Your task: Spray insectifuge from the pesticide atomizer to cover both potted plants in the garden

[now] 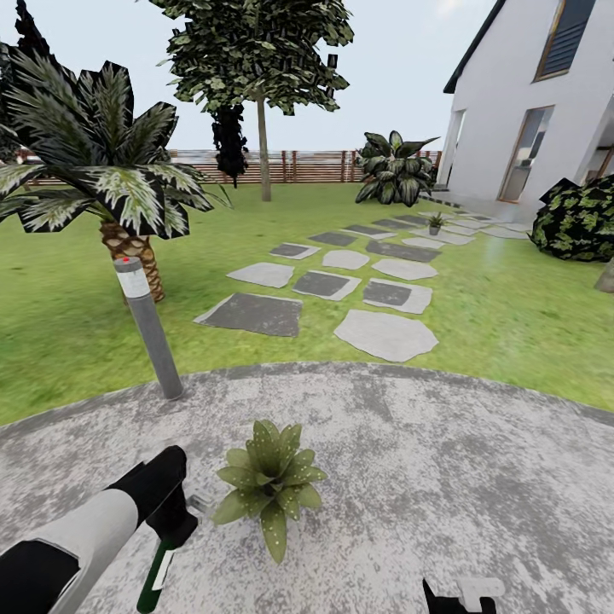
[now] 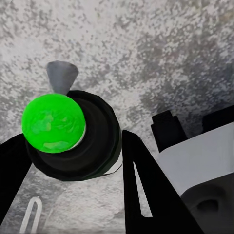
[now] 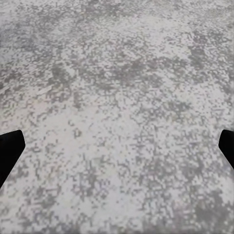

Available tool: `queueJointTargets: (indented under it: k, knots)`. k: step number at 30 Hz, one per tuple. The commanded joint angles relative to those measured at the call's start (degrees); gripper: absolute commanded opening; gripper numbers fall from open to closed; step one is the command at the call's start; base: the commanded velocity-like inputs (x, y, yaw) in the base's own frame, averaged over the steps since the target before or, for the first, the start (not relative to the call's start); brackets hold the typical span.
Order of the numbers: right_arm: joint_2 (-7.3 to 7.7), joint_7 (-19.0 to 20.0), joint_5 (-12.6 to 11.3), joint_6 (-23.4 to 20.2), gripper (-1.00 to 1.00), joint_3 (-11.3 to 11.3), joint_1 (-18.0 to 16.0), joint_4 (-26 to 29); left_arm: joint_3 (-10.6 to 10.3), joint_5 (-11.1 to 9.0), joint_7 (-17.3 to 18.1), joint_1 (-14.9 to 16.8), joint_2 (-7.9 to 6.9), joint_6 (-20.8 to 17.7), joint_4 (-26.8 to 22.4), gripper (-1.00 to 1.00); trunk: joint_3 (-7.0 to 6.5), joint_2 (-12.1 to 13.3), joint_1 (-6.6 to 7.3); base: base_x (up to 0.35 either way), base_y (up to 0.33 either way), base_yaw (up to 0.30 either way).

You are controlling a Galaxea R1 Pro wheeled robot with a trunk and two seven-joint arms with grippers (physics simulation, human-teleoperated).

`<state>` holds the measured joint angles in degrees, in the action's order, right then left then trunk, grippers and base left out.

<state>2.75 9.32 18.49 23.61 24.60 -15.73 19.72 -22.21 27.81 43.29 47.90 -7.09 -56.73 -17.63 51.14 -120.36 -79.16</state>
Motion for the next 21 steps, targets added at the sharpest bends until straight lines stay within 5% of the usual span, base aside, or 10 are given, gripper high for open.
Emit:
queueJointTargets:
  k: [1, 8, 15, 21]
  knots:
    - [-0.03, 0.44, 0.27, 0.21, 1.0, 0.47, -0.05, -0.03, -0.13, 0.57, 0.61, 0.01, 0.02, -0.05, -0.15, -1.0, 0.05, -0.02, 0.01, 0.0, 0.0, 0.0]
    - [-0.03, 0.44, 0.27, 0.21, 1.0, 0.45, -0.03, -0.06, 0.0, 0.35, 0.74, 0.0, 0.67, 0.12, -0.21, -1.0, 0.05, -0.02, 0.01, 0.0, 0.0, 0.0]
    - [-0.03, 0.44, 0.31, 0.21, 1.0, 0.45, -0.07, -0.12, -0.37, 0.48, 0.75, -0.17, -2.05, 0.04, 0.49, -1.0, 0.05, -0.02, 0.01, 0.0, 0.0, 0.0]
    - [-0.03, 0.44, 0.31, 0.21, 1.0, 0.45, -0.03, -0.12, -0.04, 1.52, 0.77, -2.28, -1.38, 0.36, 2.4, -1.0, 0.05, -0.02, 0.01, 0.0, 0.0, 0.0]
